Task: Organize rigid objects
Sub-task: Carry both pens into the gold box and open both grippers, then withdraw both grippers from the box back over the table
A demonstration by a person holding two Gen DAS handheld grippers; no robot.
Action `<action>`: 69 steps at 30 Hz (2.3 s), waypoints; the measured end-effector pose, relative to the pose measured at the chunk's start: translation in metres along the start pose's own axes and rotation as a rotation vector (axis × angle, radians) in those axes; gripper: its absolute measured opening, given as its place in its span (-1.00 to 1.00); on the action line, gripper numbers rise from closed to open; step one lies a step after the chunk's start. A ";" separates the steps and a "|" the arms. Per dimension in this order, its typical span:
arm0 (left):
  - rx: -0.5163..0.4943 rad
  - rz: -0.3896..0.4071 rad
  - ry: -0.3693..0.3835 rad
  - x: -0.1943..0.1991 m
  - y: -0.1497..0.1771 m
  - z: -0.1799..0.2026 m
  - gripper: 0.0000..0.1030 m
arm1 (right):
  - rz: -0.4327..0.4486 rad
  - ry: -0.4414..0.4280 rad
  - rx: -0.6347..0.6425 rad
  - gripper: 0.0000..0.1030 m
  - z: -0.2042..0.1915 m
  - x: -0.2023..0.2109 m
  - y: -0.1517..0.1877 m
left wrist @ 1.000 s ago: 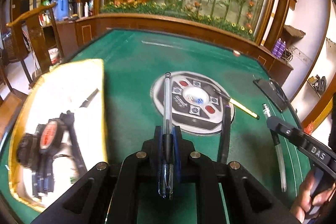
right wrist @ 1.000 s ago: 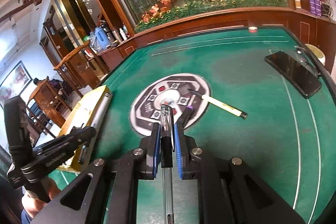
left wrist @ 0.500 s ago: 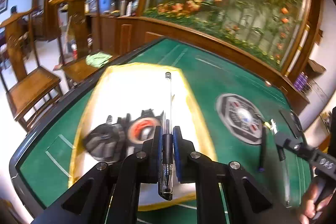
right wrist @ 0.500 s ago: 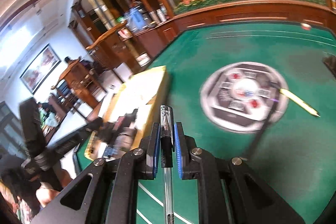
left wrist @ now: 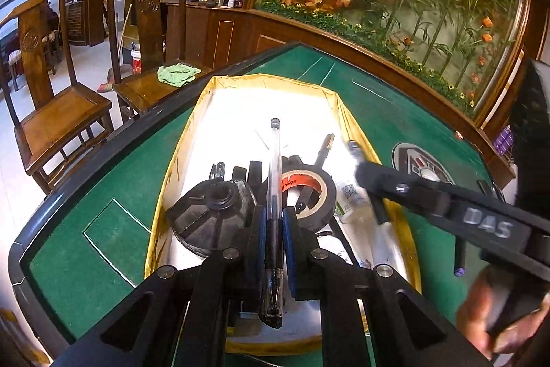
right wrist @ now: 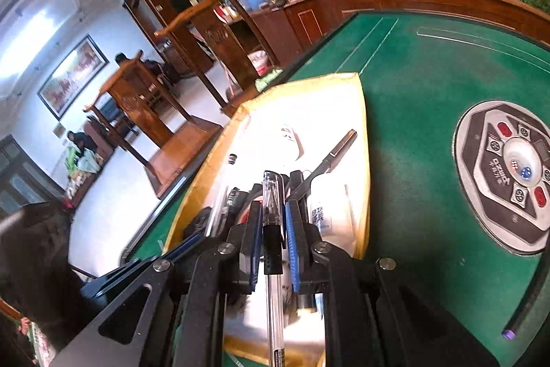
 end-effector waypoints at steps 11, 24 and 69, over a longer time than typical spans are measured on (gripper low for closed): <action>-0.007 0.016 0.003 0.003 0.002 0.002 -0.80 | 0.012 0.020 0.045 -0.24 0.006 -0.006 -0.005; -0.040 0.187 0.011 0.051 -0.009 0.029 0.59 | 0.129 -0.040 0.025 0.28 0.058 0.085 0.011; -0.596 0.175 0.227 0.139 -0.033 0.259 0.69 | 0.351 0.217 -0.087 -1.00 0.205 0.345 0.006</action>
Point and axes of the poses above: each gripper's, at about its wrist camera, not at the fingertips, and x roughly against the way its jaws point, z to its right, y to its underside, the point moved 8 cm from there along -x, roughly the way its jaws point, and after that the axes turned 7 degrees about -z, right-handed, at the moved point
